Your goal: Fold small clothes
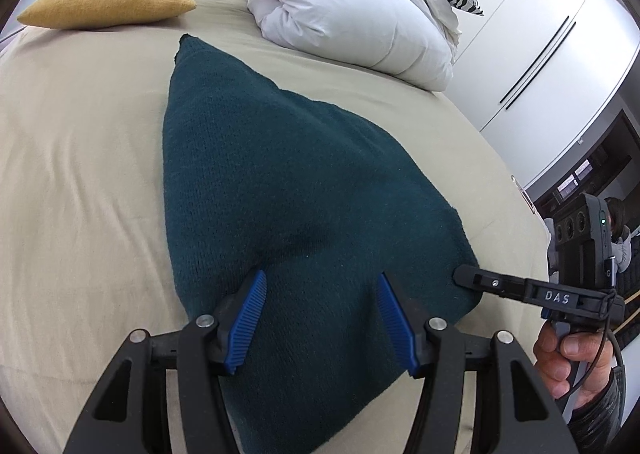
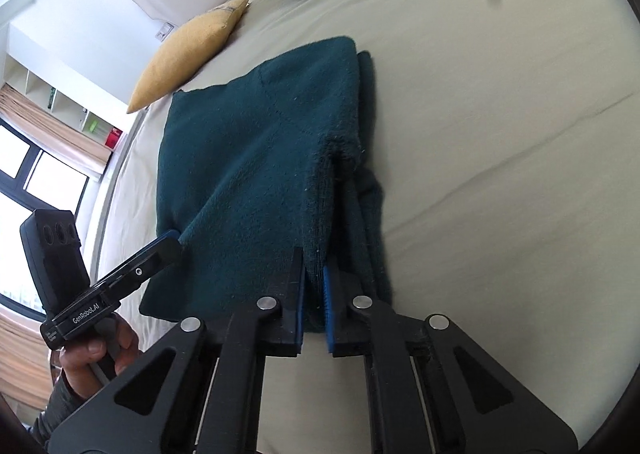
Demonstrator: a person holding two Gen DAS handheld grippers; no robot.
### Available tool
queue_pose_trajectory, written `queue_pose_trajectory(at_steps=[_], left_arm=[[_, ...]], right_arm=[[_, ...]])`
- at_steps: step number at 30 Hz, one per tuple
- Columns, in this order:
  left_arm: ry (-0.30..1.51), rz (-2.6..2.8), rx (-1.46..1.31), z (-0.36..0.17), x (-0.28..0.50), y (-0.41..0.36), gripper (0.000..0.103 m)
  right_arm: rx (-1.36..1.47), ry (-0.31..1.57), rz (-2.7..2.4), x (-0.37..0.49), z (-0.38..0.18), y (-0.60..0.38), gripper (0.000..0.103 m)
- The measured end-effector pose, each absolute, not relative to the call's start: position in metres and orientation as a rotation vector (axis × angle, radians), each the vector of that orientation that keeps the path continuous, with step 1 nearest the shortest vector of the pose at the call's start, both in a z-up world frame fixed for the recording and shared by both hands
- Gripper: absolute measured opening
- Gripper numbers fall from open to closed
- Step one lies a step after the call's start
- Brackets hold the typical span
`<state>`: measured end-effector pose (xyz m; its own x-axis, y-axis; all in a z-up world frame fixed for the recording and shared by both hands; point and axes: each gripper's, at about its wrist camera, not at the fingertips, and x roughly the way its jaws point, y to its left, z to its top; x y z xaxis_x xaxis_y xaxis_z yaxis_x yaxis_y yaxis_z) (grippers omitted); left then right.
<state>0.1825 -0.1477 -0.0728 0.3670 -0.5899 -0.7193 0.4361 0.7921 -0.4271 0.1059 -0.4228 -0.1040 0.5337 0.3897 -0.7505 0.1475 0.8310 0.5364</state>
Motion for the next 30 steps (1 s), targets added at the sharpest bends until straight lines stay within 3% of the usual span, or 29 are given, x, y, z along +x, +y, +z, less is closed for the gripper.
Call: queue_pose_trajectory(at_steps=[5,14,17,19,21,27,30], left_arm=[[0.993,-0.655,-0.154,-0.075,0.181,-0.154,0.063],[0.966,-0.669,-0.052,-0.082,0.171,-0.161,0.064],[0.945,-0.653,-0.023,-0.068,0.164,-0.158,0.064],[0.881,-0.623,0.022,-0.052,0.164,-0.154,0.065],[0.824,-0.586,0.042,-0.037,0.174,-0.149,0.066],[0.777,-0.493,0.148,-0.025,0.249,-0.174,0.069],[0.861,-0.457,0.21,-0.048,0.284,-0.193,0.069]], right_arm=[[0.554,1.0,0.155,0.112,-0.085,-0.43,0.004],[0.701,1.032,0.151,0.119,-0.135,-0.458,0.005],[0.67,1.055,0.119,0.118,-0.127,-0.458,0.02],[0.65,1.063,0.083,0.115,-0.115,-0.46,0.035],[0.592,1.039,0.042,0.114,-0.098,-0.459,0.04],[0.589,0.888,0.212,0.152,-0.057,-0.444,0.04],[0.575,0.869,0.3,0.199,-0.053,-0.423,0.04]])
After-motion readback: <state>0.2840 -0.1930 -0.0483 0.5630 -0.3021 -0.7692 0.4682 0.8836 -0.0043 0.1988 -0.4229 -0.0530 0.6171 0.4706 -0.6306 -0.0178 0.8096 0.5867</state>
